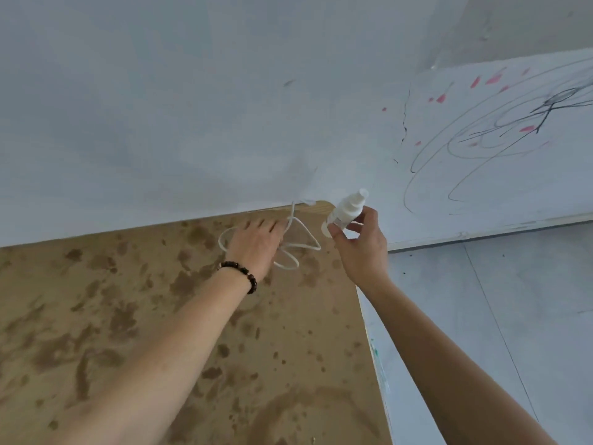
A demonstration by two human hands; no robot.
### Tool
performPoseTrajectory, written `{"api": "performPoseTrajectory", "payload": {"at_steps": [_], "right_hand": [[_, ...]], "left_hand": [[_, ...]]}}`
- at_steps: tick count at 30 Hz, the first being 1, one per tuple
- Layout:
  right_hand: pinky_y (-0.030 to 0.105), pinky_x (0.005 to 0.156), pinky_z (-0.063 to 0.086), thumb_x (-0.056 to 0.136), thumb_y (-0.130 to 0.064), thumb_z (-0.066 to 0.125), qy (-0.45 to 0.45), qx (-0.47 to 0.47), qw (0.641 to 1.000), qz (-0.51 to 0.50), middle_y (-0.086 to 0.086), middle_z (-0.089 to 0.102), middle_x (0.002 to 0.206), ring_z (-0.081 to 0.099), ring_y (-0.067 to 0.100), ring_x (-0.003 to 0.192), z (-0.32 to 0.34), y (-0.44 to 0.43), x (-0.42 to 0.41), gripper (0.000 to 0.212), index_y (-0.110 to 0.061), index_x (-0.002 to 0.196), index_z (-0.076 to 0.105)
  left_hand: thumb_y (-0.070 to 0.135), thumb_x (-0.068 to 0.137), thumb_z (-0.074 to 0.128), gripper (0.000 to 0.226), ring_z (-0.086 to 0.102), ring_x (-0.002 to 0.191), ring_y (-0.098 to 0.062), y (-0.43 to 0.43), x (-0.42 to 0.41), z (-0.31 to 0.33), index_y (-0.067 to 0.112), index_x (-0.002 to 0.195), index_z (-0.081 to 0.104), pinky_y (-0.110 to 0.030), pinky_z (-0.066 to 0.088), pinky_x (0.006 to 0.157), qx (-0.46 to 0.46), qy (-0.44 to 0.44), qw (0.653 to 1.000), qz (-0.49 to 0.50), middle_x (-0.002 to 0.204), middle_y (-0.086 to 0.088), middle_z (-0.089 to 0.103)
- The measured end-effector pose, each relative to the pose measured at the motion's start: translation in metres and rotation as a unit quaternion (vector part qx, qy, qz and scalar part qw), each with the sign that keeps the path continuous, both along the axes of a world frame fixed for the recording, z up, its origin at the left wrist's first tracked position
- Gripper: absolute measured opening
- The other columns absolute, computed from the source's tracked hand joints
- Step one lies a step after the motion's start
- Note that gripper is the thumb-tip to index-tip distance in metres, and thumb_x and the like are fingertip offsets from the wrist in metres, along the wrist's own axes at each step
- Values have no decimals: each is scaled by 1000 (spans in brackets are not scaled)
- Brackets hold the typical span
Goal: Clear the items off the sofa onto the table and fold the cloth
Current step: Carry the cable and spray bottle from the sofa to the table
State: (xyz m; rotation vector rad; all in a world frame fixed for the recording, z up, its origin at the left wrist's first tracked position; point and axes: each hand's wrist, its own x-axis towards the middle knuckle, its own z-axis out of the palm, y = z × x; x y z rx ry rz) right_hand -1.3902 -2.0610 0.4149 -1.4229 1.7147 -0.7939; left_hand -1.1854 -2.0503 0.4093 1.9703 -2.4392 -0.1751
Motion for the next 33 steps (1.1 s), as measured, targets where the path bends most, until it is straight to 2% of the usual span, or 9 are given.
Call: {"api": "performPoseTrajectory", "payload": {"at_steps": [2,4,7,13,19,23,26,29,33], "right_hand": [[22,72,42,90,-38,65,8,-12,1000,13,-22,55,110,60,4,101,-12,-18,8,40,-31,117,37],[28,76,44,92,-35,63,21,-17,999,34,-14,57,113,58,8,102,-24,-34,16,40,-28,120,36],[34,79,46,95,-30,59,52,-8,996,71,-2,60,121,59,20,106,-39,-48,24,39,-22,125,37],[37,82,48,98,-28,55,74,-9,993,92,0,58,127,60,23,109,-43,-59,22,40,-17,132,36],[30,75,41,96,-30,59,97,-10,989,113,0,60,122,61,24,104,-43,-54,24,41,-19,129,39],[32,75,40,95,-35,59,125,0,983,134,1,58,129,60,26,108,-45,-46,30,49,-21,136,36],[37,86,42,94,-32,60,143,51,978,144,4,45,147,52,30,124,-31,-42,28,71,-20,151,19],[41,102,38,98,-32,51,148,48,976,154,7,30,157,39,29,138,1,-20,22,73,-21,156,8],[29,87,37,103,-38,42,93,-57,983,146,-9,36,148,44,17,131,57,37,7,51,-31,150,24]], "left_hand": [[22,95,54,45,54,113,-23,-16,-1,-15,17,138,42,-38,40,95,21,-76,997,-10,128,0,58],[29,100,43,45,51,118,-26,-24,-4,-27,16,142,35,-41,38,97,43,-112,993,-7,133,-3,53],[30,99,43,55,48,122,-29,-26,-5,-37,16,148,25,-47,38,99,64,-99,993,21,138,-6,49],[28,93,51,65,46,122,-28,-29,2,-35,19,150,21,-44,40,92,87,-64,994,19,139,-6,46],[25,93,53,68,49,118,-29,-19,18,-38,21,151,17,-48,43,93,95,-91,990,56,135,-6,49],[32,85,63,90,42,128,-30,-19,25,-37,23,153,5,-52,36,105,139,-7,988,73,142,-7,43],[28,82,65,102,21,144,-29,-13,30,-15,21,153,-8,-55,21,115,165,27,982,87,155,-9,25],[23,89,54,86,6,149,-23,10,34,28,17,154,-2,-50,13,120,125,63,983,122,162,-6,9],[31,98,46,64,12,148,-14,83,25,95,16,154,17,-38,17,120,10,226,953,201,161,-1,16]]}}
